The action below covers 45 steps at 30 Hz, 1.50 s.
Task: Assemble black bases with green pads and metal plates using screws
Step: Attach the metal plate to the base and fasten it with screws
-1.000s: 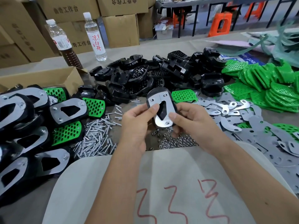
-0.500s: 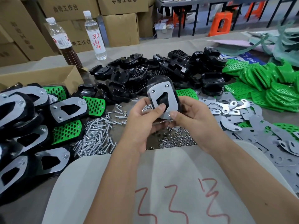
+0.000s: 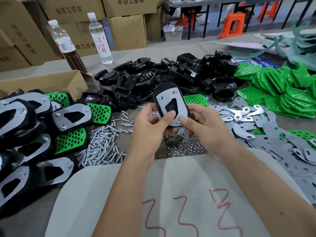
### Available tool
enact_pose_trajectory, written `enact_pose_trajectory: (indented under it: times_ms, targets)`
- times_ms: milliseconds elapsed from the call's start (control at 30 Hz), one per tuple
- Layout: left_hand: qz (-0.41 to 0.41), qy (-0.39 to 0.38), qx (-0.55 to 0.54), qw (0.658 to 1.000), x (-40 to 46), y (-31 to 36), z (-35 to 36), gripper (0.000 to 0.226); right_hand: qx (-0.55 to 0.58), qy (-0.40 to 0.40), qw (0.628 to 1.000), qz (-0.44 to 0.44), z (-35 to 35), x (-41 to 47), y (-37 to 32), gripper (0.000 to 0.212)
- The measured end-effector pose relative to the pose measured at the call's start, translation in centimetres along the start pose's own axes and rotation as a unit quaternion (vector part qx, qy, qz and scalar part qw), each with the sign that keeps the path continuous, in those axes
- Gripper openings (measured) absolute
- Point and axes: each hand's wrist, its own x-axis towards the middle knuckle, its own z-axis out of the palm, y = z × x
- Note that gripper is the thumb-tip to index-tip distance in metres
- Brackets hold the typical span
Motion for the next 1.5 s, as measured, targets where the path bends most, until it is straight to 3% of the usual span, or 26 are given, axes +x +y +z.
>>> enact_pose_trajectory:
  times_ms: [300,567,667,833,1100,1267,1500]
  targets:
    - [-0.013,0.049,-0.047,0.998,0.0,0.7,0.1,0.018,0.056,0.019,0.998,0.021,0.8,-0.1,-0.1,0.022]
    - [-0.045,0.081,-0.051,0.994,0.2,1.0,-1.0,0.011,0.034,-0.009,0.997,0.063,0.8,-0.2,-0.1,0.013]
    - [-0.062,0.063,-0.044,0.995,0.3,1.1,-1.1,0.01,0.047,-0.023,0.996,0.075,0.7,-0.2,-0.1,0.015]
    - [-0.076,0.05,-0.016,0.996,0.1,0.9,-0.3,0.015,0.078,0.019,0.993,0.083,0.5,0.1,-0.4,0.028]
    - [-0.035,0.03,0.031,0.998,-0.4,0.8,1.3,0.013,0.065,0.087,0.993,0.05,0.4,0.0,-0.8,0.014]
    - [-0.026,0.024,0.019,0.999,-0.4,0.9,1.5,0.012,0.153,0.11,0.979,0.075,0.8,-0.2,-1.1,0.017]
    - [-0.012,0.001,0.027,1.0,-0.3,0.9,1.5,0.014,0.163,0.12,0.978,0.042,0.7,-0.4,-1.1,0.02]
